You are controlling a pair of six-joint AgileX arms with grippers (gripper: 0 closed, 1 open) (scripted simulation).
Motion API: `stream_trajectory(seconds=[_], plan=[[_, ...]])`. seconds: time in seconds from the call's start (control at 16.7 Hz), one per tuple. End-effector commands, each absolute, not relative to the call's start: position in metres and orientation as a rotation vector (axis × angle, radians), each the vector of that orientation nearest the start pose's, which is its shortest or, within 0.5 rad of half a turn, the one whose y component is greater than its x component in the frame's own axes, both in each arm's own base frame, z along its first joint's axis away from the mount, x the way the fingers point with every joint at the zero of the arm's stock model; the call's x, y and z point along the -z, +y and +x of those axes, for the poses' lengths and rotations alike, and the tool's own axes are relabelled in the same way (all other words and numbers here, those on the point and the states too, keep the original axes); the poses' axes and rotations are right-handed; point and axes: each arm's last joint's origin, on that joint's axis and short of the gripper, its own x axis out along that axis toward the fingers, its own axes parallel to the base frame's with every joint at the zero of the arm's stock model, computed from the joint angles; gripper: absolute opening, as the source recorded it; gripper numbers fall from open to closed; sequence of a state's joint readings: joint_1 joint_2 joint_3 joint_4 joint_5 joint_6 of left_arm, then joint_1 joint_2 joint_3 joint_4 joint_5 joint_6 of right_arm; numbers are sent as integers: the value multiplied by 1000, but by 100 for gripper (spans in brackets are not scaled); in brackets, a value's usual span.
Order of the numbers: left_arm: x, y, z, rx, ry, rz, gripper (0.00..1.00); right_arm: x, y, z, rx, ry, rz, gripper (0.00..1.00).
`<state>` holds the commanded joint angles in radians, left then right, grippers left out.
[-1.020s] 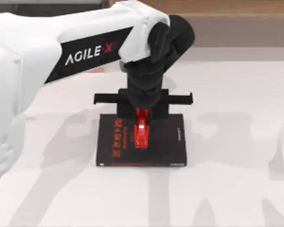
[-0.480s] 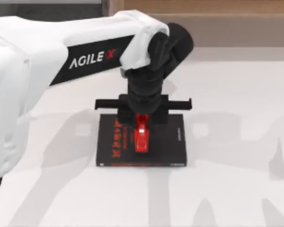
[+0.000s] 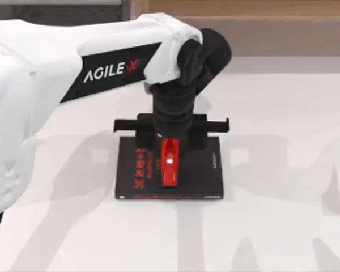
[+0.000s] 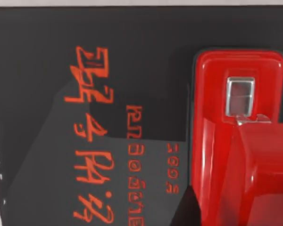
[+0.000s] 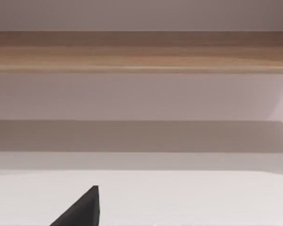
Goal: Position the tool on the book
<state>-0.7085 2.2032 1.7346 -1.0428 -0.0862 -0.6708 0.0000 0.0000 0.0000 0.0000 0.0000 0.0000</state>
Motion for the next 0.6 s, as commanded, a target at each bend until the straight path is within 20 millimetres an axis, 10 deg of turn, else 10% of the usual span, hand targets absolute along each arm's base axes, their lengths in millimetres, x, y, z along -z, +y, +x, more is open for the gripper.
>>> stream_trajectory(seconds=[0.24, 0.6], plan=[[-157, -276, 334, -5, 1468, 44, 98, -160, -1, 106, 0, 0, 0, 100], [-157, -276, 334, -5, 1468, 44, 100, -160, -1, 106, 0, 0, 0, 100]])
